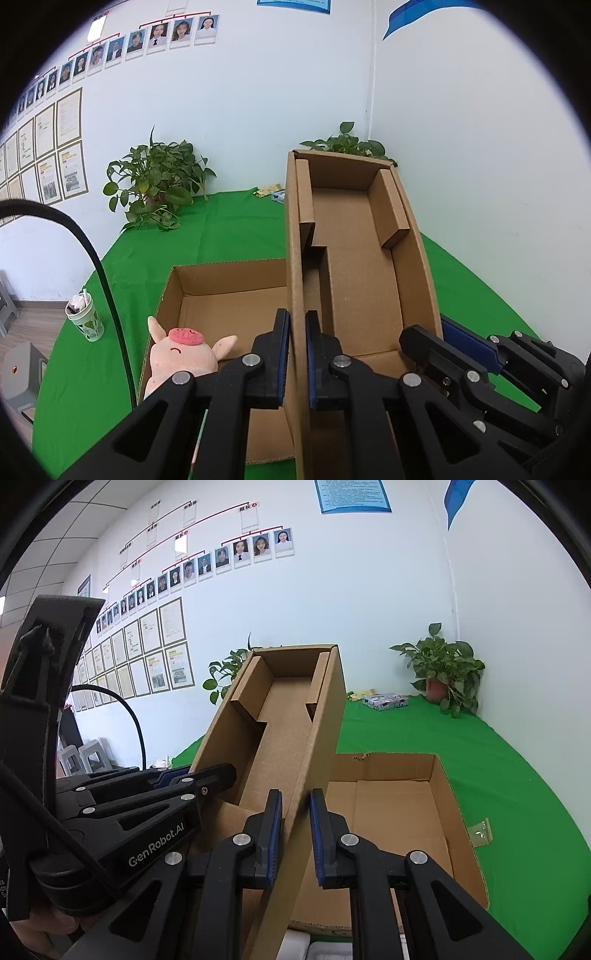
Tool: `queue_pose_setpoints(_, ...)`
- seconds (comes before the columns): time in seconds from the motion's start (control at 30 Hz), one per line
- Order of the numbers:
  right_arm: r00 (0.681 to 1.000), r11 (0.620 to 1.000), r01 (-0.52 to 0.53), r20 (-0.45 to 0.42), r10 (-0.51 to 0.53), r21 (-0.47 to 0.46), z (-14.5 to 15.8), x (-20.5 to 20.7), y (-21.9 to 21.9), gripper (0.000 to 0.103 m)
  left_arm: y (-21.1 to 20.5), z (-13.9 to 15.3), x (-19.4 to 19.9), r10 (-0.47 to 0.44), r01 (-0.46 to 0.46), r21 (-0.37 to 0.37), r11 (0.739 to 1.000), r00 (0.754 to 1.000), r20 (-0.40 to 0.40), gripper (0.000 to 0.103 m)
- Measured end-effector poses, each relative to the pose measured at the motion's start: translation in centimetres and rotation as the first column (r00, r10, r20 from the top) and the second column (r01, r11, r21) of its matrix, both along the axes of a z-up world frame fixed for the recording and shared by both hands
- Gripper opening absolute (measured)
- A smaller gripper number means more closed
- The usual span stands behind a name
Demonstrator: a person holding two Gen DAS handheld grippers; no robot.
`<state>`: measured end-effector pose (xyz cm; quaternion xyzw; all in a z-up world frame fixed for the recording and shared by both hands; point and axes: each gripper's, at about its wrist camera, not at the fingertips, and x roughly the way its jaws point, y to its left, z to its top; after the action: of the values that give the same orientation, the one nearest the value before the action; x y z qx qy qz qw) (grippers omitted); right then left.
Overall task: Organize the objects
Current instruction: 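Lift the cardboard tray with the left gripper and carry it over the large box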
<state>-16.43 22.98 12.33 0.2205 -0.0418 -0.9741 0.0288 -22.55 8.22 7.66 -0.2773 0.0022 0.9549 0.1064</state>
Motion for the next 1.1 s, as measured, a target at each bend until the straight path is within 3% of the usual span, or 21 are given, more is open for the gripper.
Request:
queue_pose_setpoints(0.57,0.987,0.998,-0.061,0.144,0.065,-0.029,-4.3,-12.3,0.8,0.013,-1.7,-4.2,-7.4,0.051,-0.045,-0.046,0.998,0.988,0.146,0.007)
queue_pose_setpoints(1.1,0.949,0.988,-0.087,0.291,0.121,-0.127,-11.8,-20.9,2.0,0.012,-2.9,-10.4,-12.7,0.101,-0.066,-0.111,0.992,0.931,0.351,0.009)
